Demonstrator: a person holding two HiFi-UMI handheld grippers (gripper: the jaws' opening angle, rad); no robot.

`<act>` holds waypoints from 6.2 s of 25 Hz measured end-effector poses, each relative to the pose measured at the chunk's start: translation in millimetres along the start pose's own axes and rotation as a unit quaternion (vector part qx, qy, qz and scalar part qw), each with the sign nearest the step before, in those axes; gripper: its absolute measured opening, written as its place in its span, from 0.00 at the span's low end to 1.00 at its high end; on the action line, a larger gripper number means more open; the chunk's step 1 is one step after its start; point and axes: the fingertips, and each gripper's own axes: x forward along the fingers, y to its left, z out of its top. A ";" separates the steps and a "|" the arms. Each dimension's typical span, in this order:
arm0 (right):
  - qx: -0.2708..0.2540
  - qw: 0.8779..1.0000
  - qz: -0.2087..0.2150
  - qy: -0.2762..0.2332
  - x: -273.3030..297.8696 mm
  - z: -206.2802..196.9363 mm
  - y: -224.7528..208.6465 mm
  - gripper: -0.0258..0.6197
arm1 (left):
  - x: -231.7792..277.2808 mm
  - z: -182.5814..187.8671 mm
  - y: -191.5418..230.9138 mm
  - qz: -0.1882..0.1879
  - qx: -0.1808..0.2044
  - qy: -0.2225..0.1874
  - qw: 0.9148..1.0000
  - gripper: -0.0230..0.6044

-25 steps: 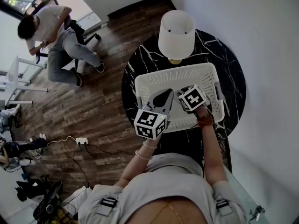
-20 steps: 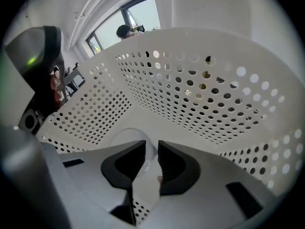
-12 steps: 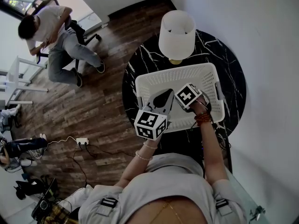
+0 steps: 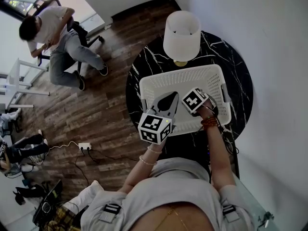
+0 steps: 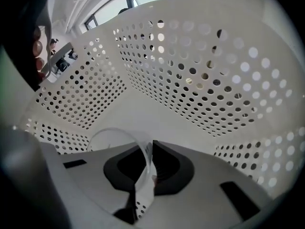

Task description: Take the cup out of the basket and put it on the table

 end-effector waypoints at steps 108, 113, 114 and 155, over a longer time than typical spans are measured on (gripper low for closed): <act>0.114 0.939 0.006 -0.324 -195.2 0.0 28.6 0.09 | -57.6 1.4 -63.3 -0.001 0.043 -0.032 0.999 0.05; 0.120 0.934 0.007 -0.337 -207.1 -4.5 30.9 0.09 | -60.7 2.0 -69.9 0.000 0.045 -0.033 0.998 0.05; 0.121 0.933 0.006 -0.340 -209.4 -5.7 31.2 0.09 | -61.3 1.8 -71.3 0.000 0.046 -0.034 0.998 0.05; 0.093 0.873 0.008 -0.478 -293.1 -30.8 56.8 0.09 | -74.4 -1.9 -106.1 0.004 0.058 -0.049 0.997 0.05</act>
